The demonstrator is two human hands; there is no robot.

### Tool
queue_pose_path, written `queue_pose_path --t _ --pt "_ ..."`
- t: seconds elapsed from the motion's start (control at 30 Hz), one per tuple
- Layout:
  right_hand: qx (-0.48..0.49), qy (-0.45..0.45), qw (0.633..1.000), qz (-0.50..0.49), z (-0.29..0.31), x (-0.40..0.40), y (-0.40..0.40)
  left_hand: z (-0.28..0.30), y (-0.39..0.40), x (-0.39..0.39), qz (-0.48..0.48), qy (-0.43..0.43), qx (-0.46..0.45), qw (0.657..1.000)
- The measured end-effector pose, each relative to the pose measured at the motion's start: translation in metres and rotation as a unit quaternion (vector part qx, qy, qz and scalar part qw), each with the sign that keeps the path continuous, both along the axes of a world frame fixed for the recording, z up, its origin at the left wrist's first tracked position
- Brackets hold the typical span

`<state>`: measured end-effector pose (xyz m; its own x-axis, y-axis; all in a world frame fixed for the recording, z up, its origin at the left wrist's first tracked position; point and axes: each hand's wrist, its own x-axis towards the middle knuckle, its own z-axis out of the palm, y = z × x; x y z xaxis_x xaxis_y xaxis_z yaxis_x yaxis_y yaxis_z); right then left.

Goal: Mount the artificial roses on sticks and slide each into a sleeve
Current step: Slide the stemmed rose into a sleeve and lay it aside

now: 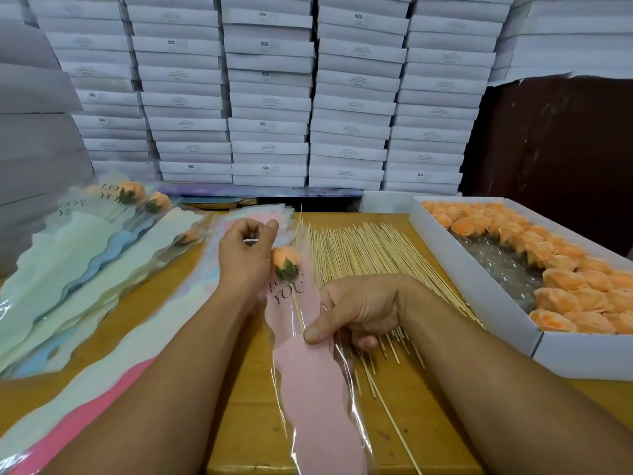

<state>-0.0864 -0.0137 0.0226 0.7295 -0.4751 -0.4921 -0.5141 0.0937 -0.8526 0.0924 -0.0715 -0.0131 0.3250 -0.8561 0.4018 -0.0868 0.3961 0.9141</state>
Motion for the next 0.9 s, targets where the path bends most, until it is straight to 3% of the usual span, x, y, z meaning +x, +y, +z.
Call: queue_pose_path --t 0.2,0.4,0.57,0.67,0.77,0.9 --pt "0.049 -0.003 0.998 0.027 -0.004 -0.007 0.022 0.003 -0.007 0.005 0.011 0.010 0.018 1.000" --pt "0.013 -0.083 0.996 -0.034 -0.018 -0.011 0.041 0.003 -0.013 0.002 0.027 -0.002 0.009 1.000" --pt "-0.018 -0.111 0.988 -0.102 -0.010 -0.015 0.040 0.006 -0.006 0.000 -0.018 0.066 0.078 0.995" --pt "-0.051 -0.145 0.968 -0.200 -0.003 -0.015 0.029 0.009 0.000 -0.007 -0.085 0.125 0.168 0.974" --pt "-0.142 -0.121 0.937 -0.294 0.005 -0.014 0.006 0.003 0.007 -0.013 -0.164 0.151 0.179 0.958" --pt "-0.204 -0.136 0.878 -0.411 0.003 -0.011 -0.027 -0.001 0.018 -0.017 -0.248 0.037 0.225 0.941"
